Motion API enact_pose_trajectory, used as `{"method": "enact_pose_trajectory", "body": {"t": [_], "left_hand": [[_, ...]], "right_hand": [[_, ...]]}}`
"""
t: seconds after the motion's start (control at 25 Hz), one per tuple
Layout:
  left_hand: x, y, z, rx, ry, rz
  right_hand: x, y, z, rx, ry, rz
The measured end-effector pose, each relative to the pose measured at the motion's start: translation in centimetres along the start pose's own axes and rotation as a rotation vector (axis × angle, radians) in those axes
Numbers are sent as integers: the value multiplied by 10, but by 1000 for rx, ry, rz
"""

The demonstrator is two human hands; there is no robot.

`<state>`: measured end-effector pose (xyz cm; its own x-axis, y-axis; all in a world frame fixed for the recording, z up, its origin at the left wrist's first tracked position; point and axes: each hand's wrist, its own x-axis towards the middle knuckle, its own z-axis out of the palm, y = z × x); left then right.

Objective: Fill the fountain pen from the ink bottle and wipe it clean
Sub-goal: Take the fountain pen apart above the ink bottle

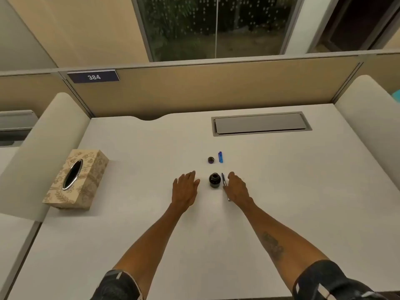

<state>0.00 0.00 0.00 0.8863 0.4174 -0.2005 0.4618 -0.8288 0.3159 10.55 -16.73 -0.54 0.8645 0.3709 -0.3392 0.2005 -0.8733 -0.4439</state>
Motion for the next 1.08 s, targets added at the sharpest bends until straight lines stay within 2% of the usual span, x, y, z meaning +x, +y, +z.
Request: {"method": "enact_pose_trajectory", "body": {"t": [0.2, 0.32, 0.44, 0.6, 0.72, 0.88, 1.08], "left_hand": [[2, 7, -7, -285, 163, -174], [8, 20, -19, -501, 260, -209], [15, 37, -32, -647, 317, -125], [22, 58, -49, -772, 350, -35], [27, 74, -63, -861, 242, -25], [32, 80, -74, -1057, 45, 14], [39, 74, -76, -1282, -74, -30]], "right_hand": [[-1, 2, 3, -4, -12, 41], [2, 1, -10, 127, 31, 118], [8, -4, -25, 350, 64, 157], [8, -18, -51, 843, 18, 113], [-2, -35, -74, 996, -102, 29], [-10, -46, -86, 996, -258, -130], [-10, -51, -86, 1056, -321, -115]]}}
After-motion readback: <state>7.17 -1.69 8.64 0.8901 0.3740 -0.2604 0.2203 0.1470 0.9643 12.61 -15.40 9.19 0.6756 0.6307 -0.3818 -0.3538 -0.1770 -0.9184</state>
